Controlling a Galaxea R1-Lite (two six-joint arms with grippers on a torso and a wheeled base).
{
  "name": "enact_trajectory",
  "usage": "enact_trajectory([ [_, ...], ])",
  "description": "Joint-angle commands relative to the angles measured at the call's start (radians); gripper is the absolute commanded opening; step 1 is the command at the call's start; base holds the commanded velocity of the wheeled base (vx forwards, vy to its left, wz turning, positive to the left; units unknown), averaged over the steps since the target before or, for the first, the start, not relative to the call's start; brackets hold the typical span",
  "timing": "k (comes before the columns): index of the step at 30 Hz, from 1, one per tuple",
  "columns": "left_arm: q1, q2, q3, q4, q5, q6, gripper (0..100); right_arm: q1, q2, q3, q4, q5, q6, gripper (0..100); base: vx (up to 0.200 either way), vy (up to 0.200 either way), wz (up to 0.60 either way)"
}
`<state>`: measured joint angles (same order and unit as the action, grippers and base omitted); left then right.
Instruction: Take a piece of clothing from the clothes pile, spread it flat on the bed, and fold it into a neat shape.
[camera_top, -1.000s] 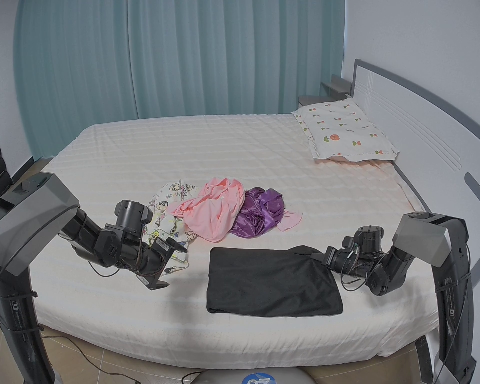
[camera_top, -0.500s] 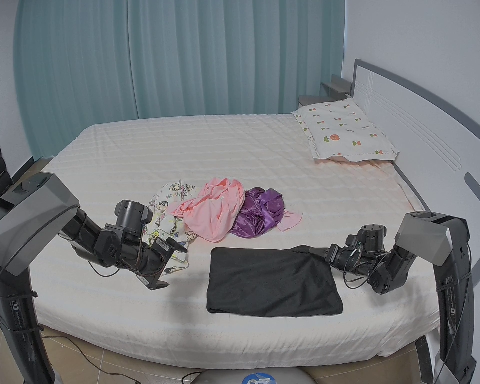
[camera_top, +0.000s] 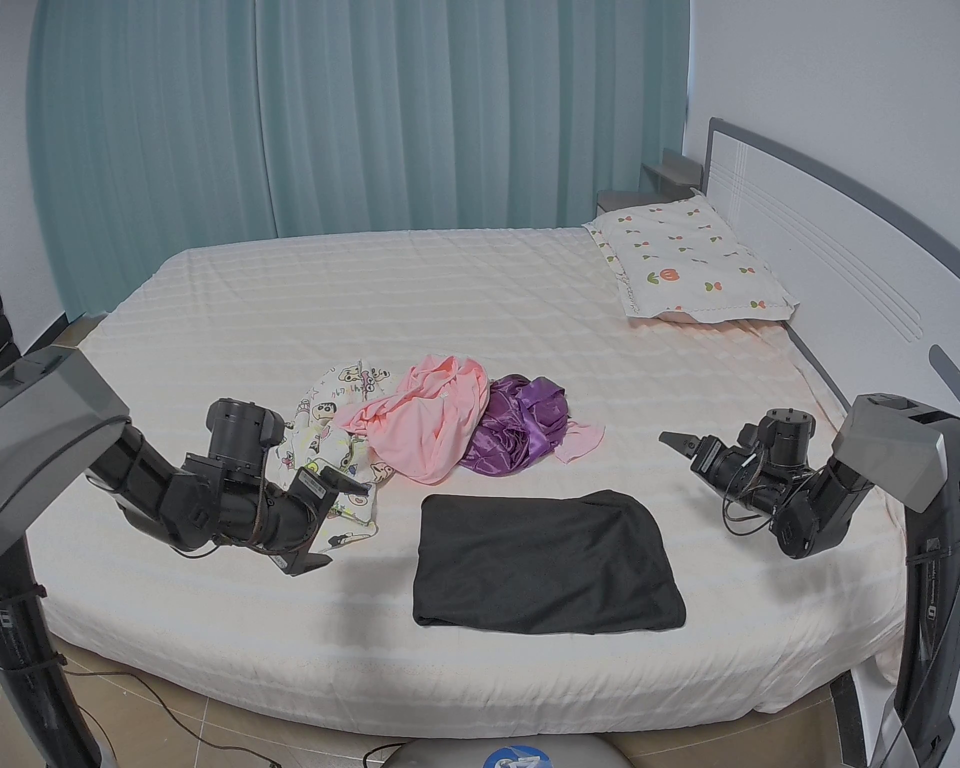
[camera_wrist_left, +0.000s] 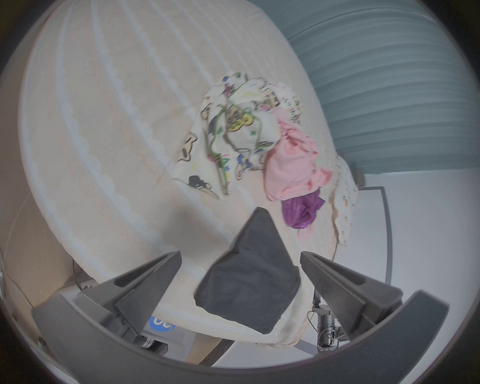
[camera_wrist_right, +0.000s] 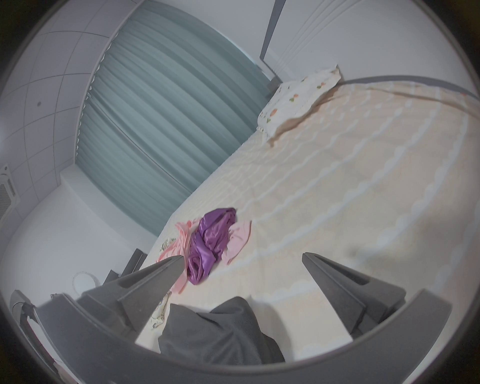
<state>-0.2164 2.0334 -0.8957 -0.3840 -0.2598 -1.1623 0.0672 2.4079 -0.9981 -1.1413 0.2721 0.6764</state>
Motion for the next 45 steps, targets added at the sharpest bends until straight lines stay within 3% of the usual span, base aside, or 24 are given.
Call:
enact_trajectory([
  [1,0.005,-0.277,0.100,-0.027,0.051,0.087,100,-0.060,-0.194,0.090,-0.005,-0.024,0.000,100,0.000,0.000,0.00],
  [6,0.009,-0.404,0.133,-0.027,0.079,0.113,100,-0.066,-0.309,0.156,-0.003,-0.022,-0.003,100,0.000,0.000,0.00],
  [7,0.009,-0.533,0.164,-0.027,0.120,0.128,100,-0.058,-0.434,0.231,-0.002,-0.014,-0.004,100,0.000,0.000,0.00],
  [11,0.015,-0.665,0.210,-0.030,0.220,0.196,100,-0.033,-0.595,0.346,0.005,-0.011,-0.006,100,0.000,0.000,0.00],
  [14,0.045,-0.771,0.261,-0.029,0.304,0.282,100,-0.004,-0.724,0.466,0.003,-0.010,-0.028,100,0.000,0.000,0.00],
  [16,0.043,-0.883,0.313,-0.029,0.363,0.362,100,0.011,-0.831,0.559,0.008,-0.008,-0.086,100,0.000,0.000,0.00],
  [20,0.042,-1.009,0.379,-0.027,0.412,0.449,100,0.023,-0.943,0.671,0.008,-0.007,-0.153,100,0.000,0.000,0.00],
  [22,0.042,-1.142,0.449,-0.027,0.476,0.567,100,0.036,-1.081,0.782,0.012,0.015,-0.210,100,0.000,0.000,0.00],
  [25,0.042,-1.246,0.511,-0.026,0.517,0.664,100,0.040,-1.199,0.865,0.023,0.032,-0.239,100,0.000,0.000,0.00],
  [30,0.043,-1.374,0.581,-0.013,0.583,0.756,100,0.039,-1.386,0.989,0.090,0.032,-0.279,100,0.000,0.000,0.00],
  [35,0.048,-1.487,0.597,0.094,0.614,0.800,100,0.037,-1.604,0.998,0.273,0.033,-0.294,100,0.000,0.000,0.00],
  [40,0.084,-1.699,0.597,0.320,0.636,0.880,100,0.040,-1.988,0.995,0.680,0.032,-0.379,100,0.000,0.000,0.00],
  [41,0.084,-1.699,0.597,0.320,0.636,0.880,100,0.040,-1.988,0.995,0.680,0.032,-0.379,100,0.000,0.000,0.00],
  [42,0.124,-1.771,0.597,0.384,0.636,0.912,100,0.040,-2.121,0.975,0.841,0.032,-0.422,100,0.000,0.000,0.00],
  [45,0.195,-1.871,0.597,0.461,0.634,0.986,100,0.040,-2.304,0.906,1.114,0.030,-0.477,100,0.000,0.000,0.00],
])
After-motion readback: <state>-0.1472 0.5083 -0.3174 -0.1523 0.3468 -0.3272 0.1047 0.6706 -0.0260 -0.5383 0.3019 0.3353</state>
